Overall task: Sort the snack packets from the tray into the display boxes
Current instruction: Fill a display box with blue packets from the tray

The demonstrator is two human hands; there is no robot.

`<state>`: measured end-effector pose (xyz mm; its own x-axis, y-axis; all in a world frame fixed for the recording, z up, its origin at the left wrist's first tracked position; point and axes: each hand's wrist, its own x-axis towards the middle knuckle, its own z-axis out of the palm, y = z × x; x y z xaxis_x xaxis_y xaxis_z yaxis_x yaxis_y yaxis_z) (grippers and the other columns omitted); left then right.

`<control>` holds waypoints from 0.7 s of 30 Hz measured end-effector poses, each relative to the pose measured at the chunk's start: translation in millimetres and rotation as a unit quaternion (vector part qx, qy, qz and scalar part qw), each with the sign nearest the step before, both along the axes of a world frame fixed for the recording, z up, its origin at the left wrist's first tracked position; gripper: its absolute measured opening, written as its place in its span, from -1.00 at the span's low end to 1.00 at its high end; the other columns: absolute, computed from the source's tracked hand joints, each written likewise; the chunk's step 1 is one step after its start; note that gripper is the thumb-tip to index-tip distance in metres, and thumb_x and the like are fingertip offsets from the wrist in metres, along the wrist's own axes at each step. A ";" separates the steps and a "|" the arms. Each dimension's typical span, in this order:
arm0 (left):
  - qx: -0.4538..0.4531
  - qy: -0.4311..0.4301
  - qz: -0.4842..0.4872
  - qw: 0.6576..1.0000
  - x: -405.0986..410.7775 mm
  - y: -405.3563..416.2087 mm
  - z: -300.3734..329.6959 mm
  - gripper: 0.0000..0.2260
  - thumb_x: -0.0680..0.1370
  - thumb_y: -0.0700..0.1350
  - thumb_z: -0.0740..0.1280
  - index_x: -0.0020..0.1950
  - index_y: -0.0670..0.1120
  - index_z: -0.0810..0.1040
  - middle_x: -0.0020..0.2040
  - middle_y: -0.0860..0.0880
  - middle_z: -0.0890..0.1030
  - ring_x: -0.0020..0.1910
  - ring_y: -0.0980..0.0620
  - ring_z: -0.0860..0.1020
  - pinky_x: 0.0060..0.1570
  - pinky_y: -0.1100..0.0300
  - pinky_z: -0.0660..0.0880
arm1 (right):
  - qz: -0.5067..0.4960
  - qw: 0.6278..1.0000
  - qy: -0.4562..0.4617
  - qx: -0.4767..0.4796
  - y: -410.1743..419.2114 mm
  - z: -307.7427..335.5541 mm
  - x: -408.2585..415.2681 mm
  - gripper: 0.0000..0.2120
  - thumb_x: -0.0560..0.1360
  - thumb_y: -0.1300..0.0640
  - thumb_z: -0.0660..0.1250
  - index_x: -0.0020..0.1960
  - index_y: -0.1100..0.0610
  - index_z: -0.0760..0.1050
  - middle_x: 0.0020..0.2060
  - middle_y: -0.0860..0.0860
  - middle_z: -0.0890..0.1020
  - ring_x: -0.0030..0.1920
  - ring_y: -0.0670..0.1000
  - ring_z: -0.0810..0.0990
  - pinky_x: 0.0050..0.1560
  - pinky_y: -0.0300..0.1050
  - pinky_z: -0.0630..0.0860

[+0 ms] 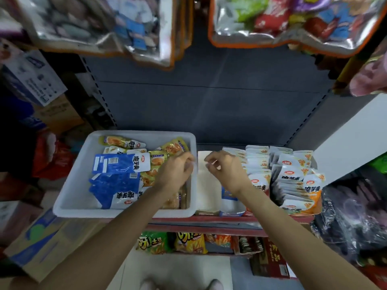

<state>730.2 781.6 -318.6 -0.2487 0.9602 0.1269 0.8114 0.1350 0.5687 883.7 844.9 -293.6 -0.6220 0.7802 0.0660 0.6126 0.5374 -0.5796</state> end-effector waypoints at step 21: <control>-0.302 0.059 0.011 0.951 -211.2 -68.6 -58.6 -0.12 0.43 0.08 0.45 0.56 -0.02 -0.05 0.56 -0.06 -0.08 0.53 -0.08 0.00 0.45 -0.02 0.12 | -0.055 0.961 -0.117 -0.243 -43.3 -80.4 -220.7 -0.44 0.51 0.14 0.33 0.46 0.06 0.22 0.37 0.17 0.34 0.34 0.18 0.36 0.30 0.06 0.40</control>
<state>519.0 713.1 -377.2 -0.2887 0.8614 -0.4179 0.8577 0.4266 0.2868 663.0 801.6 -374.0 -0.4877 0.7451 -0.4549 0.7943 0.1625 -0.5854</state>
